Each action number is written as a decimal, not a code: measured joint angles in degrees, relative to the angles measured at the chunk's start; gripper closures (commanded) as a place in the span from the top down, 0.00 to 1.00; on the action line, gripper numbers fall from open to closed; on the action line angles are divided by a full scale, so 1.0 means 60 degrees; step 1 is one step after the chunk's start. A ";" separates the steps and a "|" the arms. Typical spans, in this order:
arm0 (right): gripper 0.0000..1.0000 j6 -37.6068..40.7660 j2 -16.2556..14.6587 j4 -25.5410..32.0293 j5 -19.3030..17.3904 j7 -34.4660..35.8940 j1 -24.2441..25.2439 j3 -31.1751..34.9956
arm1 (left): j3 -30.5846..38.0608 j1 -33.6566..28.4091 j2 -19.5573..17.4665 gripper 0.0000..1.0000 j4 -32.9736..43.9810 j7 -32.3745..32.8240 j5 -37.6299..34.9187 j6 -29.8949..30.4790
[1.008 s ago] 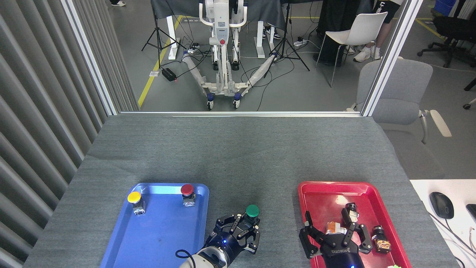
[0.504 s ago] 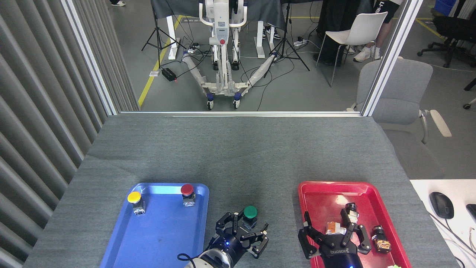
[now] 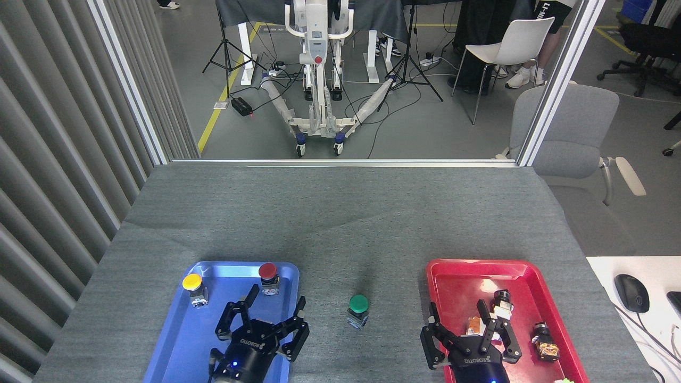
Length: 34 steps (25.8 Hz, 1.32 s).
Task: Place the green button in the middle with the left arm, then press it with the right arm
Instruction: 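Withdraw the left gripper back over the blue tray, then move the right gripper over the green button and press down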
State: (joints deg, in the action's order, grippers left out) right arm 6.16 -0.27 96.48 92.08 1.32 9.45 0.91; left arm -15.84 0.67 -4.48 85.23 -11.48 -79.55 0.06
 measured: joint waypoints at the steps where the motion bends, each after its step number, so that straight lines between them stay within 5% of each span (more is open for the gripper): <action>1: 0.70 -0.0001 0.0027 -0.0033 0.0000 0.0002 -0.0018 -0.0038 | 0.0347 -0.0244 -0.0112 1.00 0.0159 0.0125 0.0038 0.0042; 5: 0.17 -0.0009 0.0118 -0.0159 0.0094 0.0014 -0.0113 -0.0222 | 0.1505 -0.1095 -0.0417 1.00 0.0549 0.0449 0.0618 0.0003; 8: 0.02 -0.0009 0.0187 -0.0287 0.0355 0.0016 -0.0228 -0.0444 | 0.1810 -0.1284 -0.0439 1.00 0.0619 0.0509 0.1244 -0.0054; 34: 0.00 -0.0928 0.0815 -0.3625 0.0832 -0.0016 -0.2103 -0.2101 | 0.2287 -0.1356 -0.0513 1.00 0.0403 0.0474 0.1144 0.0005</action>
State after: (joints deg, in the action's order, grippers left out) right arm 0.59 4.62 74.73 97.08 1.23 -3.16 -11.69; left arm -2.12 -7.46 -7.56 87.65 -8.63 -72.69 0.09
